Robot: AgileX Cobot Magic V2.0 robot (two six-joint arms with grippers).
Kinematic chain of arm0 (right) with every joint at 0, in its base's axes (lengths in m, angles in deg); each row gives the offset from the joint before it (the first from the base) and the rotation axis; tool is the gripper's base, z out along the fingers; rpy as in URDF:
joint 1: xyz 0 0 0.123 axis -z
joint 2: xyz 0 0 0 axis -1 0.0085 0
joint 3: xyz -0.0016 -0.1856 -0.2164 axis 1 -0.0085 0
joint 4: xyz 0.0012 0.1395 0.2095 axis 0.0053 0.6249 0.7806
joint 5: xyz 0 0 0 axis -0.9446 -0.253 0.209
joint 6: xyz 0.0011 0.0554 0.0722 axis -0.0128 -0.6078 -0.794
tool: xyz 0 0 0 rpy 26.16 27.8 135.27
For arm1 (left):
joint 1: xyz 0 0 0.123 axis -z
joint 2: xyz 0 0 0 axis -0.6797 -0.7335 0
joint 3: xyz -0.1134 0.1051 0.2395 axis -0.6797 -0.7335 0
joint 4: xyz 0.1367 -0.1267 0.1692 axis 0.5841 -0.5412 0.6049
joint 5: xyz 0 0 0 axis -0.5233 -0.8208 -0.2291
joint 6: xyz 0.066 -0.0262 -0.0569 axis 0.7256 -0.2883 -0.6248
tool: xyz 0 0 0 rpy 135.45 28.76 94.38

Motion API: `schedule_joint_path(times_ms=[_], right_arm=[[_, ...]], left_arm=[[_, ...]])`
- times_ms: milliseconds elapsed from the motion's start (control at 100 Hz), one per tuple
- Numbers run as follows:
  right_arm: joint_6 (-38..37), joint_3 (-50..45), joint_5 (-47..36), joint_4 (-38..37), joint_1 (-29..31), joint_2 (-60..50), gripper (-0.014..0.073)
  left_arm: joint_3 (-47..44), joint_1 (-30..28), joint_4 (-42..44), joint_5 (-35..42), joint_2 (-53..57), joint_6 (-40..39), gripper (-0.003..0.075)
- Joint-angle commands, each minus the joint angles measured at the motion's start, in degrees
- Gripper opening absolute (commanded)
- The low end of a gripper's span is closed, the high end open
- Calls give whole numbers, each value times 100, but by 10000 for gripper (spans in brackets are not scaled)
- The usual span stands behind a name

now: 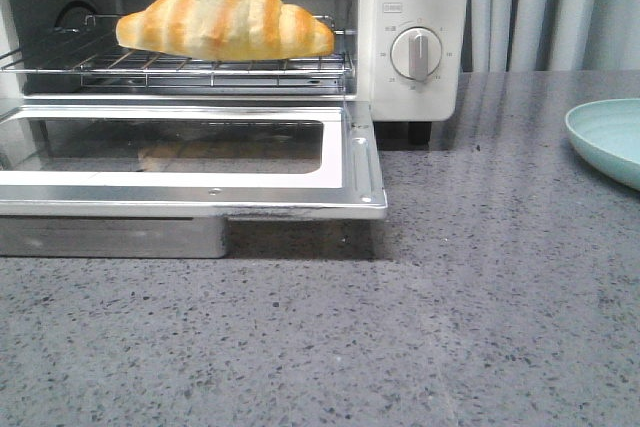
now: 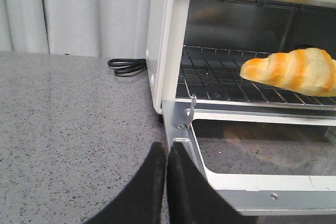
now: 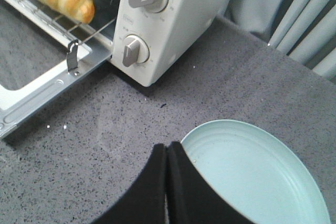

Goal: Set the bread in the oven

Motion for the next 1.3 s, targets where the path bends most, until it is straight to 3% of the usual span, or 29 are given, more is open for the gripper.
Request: schedule_joint_path(times_ms=[0,450,600,810,960,1290], right_arm=[[-91,-269,-946,-66,313,-498,-75],[-76,-2193,-2199,1226,2377,-2774,-75],[422,-2598,-2360,1960,3101,-3222,-75],[1157,-2914,-2503,2730,3884,-3397,-75],[2152,-3047,-2561,3290,4287,-3397,-75],[2254,-3443,-2546,3600,5570,-3397,-75]], left_arm=[[157,-3,-20,481,97,-14,-21],[157,-3,-20,481,97,-14,-21],[157,-3,-20,481,97,-14,-21],[157,-3,-20,481,97,-14,-21],[157,-3,-20,481,97,-14,-21],[157,-3,-20,481,97,-14,-21]])
